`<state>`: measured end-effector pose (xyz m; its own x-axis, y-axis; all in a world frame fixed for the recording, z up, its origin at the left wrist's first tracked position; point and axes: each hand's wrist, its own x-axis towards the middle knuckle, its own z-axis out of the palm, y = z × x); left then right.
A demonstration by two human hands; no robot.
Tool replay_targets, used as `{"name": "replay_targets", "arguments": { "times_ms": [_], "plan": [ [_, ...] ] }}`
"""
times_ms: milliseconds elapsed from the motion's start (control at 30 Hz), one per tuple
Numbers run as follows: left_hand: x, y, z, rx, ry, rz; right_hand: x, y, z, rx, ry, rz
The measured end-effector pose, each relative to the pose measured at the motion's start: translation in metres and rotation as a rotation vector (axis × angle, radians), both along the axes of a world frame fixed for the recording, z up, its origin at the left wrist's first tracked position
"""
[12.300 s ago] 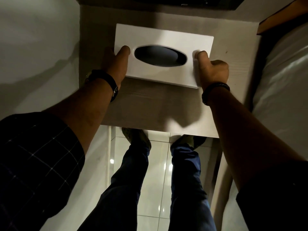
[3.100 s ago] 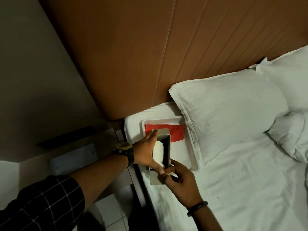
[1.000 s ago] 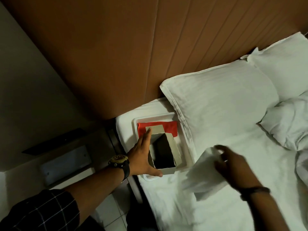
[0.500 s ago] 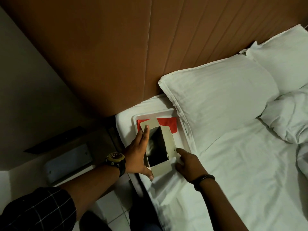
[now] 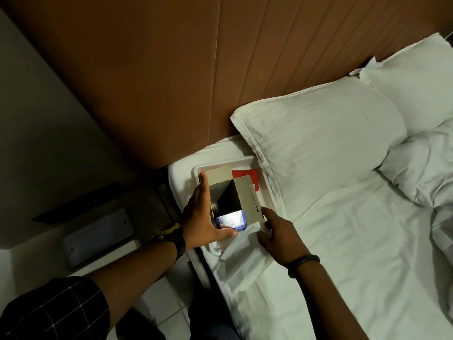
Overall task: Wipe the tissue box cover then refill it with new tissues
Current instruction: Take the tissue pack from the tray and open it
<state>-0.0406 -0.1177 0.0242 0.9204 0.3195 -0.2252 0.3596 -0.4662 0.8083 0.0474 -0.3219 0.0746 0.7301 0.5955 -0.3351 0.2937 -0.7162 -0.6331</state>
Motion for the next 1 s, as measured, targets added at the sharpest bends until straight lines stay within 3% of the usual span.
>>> {"name": "replay_targets", "arguments": {
  "times_ms": [333,500,667,833,1000],
  "plan": [
    [0.005,-0.015,-0.007,-0.108,-0.045,0.072,-0.004,-0.001,0.008,-0.016,-0.066,0.099],
    [0.003,-0.015,-0.004,0.028,-0.15,0.024,-0.009,0.0,0.007,-0.038,-0.085,0.154],
    [-0.001,-0.004,-0.008,0.146,-0.074,-0.052,-0.012,0.002,0.009,-0.074,-0.083,0.194],
    [0.002,-0.004,0.004,0.002,-0.055,0.037,-0.018,0.012,0.001,-0.161,-0.134,0.309],
    [0.01,0.005,0.023,-0.215,0.014,0.358,-0.011,0.009,-0.004,-0.192,-0.114,0.309]
  ]
}}
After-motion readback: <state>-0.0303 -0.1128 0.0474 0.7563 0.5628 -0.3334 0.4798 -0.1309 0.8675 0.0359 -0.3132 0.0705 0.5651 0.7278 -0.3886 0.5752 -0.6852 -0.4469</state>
